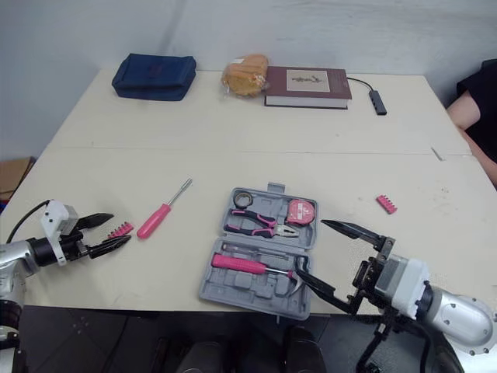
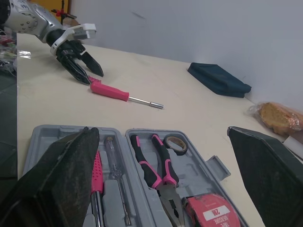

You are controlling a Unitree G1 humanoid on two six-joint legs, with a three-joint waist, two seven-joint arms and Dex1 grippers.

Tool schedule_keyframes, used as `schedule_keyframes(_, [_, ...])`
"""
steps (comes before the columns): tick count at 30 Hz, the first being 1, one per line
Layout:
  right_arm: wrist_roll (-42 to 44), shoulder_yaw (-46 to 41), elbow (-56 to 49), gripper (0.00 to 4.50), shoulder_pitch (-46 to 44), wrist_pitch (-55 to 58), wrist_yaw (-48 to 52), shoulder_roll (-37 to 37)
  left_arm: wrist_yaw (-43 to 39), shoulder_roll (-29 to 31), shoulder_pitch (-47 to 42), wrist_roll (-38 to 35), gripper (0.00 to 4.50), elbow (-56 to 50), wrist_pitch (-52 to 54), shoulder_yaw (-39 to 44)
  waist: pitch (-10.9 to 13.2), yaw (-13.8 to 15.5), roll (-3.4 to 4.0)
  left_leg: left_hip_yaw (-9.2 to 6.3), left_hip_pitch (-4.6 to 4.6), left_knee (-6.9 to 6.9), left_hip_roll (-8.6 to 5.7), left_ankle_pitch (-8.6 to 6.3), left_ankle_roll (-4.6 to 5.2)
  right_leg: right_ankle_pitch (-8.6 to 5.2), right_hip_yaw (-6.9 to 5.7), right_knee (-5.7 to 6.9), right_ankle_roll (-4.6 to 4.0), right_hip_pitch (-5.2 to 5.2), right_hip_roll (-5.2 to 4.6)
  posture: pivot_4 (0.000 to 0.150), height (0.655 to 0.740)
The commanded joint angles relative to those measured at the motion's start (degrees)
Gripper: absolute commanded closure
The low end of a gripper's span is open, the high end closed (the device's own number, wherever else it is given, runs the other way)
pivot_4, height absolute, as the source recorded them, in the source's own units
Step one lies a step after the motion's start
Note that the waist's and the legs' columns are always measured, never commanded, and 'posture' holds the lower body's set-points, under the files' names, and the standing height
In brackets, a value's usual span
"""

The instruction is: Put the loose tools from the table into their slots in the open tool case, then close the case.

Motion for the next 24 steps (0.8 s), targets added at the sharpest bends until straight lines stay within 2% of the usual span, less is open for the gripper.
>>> schedule_keyframes(1, [0.14,-0.6,-1.76,0.0,-0.29,0.36,0.05,-0.6,-0.66,0.06,2.54,0.63,0.04,0.02,-0.62,-0.17,0.0,0.01,0.0,0.0,0.0,0.01,0.01,0.0,0.0,0.0,0.02,0.01,0.0,0.0,0.0,0.15,0.74])
schedule_keyframes(9, [-0.36,-1.12,-1.35,0.0,0.2,0.37,0.34,-0.46,0.57,-1.41,4.74,1.1,0.04,1.13,-2.54,-0.11,-0.01,-0.6,0.02,0.02,0.04,0.02,0.01,0.0,0.0,0.0,0.07,0.02,0.0,0.0,-0.01,0.15,0.74])
schedule_keyframes(10, [-0.38,-1.16,-1.27,0.0,0.14,0.37,0.35,-0.48,0.75,-1.56,4.78,1.24,0.56,1.09,-2.5,-0.22,-0.01,-0.59,0.02,0.02,0.04,0.04,0.01,0.0,0.0,0.0,0.08,0.02,0.0,0.0,-0.01,0.15,0.74])
schedule_keyframes(11, [-0.37,-1.24,-1.2,0.0,0.11,0.33,0.45,-0.55,0.67,-1.68,4.97,1.33,0.81,0.94,-2.54,-0.35,-0.01,-0.59,0.02,0.02,0.04,0.05,0.01,0.0,0.0,0.0,0.08,0.01,0.0,0.0,-0.02,0.15,0.74])
schedule_keyframes(13, [-0.45,-1.51,-1.05,0.0,0.06,0.23,0.54,-0.62,0.5,-1.7,5.82,1.4,1.61,0.56,-2.41,-0.49,-0.03,-0.59,0.04,0.02,0.04,0.07,0.01,0.0,0.0,0.0,0.09,0.01,0.0,0.0,-0.03,0.15,0.74])
schedule_keyframes(18, [-1.04,-1.52,-0.79,0.0,0.31,-0.18,0.56,-0.22,0.19,-1.6,7.48,1.14,3.81,0.02,-2.58,-0.06,-0.1,-0.67,0.17,0.02,0.07,0.06,0.02,-0.01,0.0,0.0,0.1,-0.01,-0.01,0.0,-0.03,0.15,0.74])
schedule_keyframes(24, [-1.77,-0.96,-0.41,0.0,0.42,-0.46,0.53,0.34,0.81,-2.57,5.41,-2.81,3.82,-3.04,-3.1,3.82,-0.1,-0.67,0.17,0.03,0.05,0.06,0.02,-0.01,0.0,-0.01,0.11,-0.02,-0.01,-0.01,-0.03,0.15,0.74])
